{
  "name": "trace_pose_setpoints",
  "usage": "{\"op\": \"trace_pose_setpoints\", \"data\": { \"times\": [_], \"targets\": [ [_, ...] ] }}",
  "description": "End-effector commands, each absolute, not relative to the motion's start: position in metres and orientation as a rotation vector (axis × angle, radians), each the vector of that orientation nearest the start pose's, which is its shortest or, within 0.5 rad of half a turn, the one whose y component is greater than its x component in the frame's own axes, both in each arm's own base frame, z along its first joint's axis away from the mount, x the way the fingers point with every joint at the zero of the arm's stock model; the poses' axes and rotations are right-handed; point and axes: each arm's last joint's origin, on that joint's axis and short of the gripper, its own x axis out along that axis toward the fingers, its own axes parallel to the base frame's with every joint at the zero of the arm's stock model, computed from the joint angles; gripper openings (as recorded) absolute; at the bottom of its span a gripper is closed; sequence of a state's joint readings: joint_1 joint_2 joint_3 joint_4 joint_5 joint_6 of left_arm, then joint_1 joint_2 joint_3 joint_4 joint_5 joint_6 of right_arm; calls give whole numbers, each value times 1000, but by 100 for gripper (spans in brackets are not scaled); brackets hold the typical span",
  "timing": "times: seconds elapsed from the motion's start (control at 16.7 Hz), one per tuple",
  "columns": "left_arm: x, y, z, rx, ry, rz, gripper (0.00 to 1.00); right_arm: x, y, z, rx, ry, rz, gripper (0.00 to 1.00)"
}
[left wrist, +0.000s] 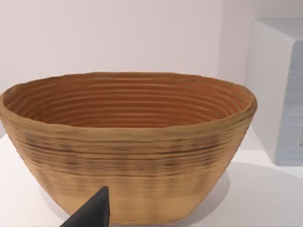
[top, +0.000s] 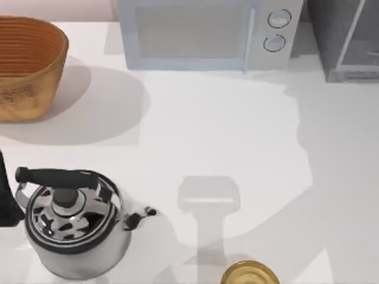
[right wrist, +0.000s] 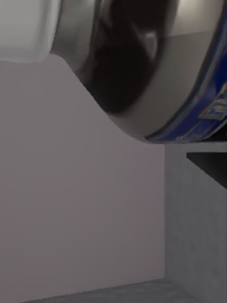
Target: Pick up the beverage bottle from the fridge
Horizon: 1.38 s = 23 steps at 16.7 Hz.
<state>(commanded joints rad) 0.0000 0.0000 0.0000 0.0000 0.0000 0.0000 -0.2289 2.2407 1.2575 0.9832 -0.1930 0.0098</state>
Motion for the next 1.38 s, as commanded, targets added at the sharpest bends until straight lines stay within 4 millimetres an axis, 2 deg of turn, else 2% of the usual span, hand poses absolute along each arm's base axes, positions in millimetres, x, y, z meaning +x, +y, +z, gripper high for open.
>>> {"op": "trace_pose_setpoints", "data": {
  "times": [0.42, 1.02, 1.38],
  "targets": [
    [106, -1, 160, 0, 0, 0, 100, 463, -97, 135, -2, 3, -10, 2],
    [106, -1, 160, 0, 0, 0, 100, 463, -98, 137, -2, 1, -13, 0],
    [106, -1, 160, 0, 0, 0, 100, 463, -98, 169, -2, -2, -12, 0]
  ]
}}
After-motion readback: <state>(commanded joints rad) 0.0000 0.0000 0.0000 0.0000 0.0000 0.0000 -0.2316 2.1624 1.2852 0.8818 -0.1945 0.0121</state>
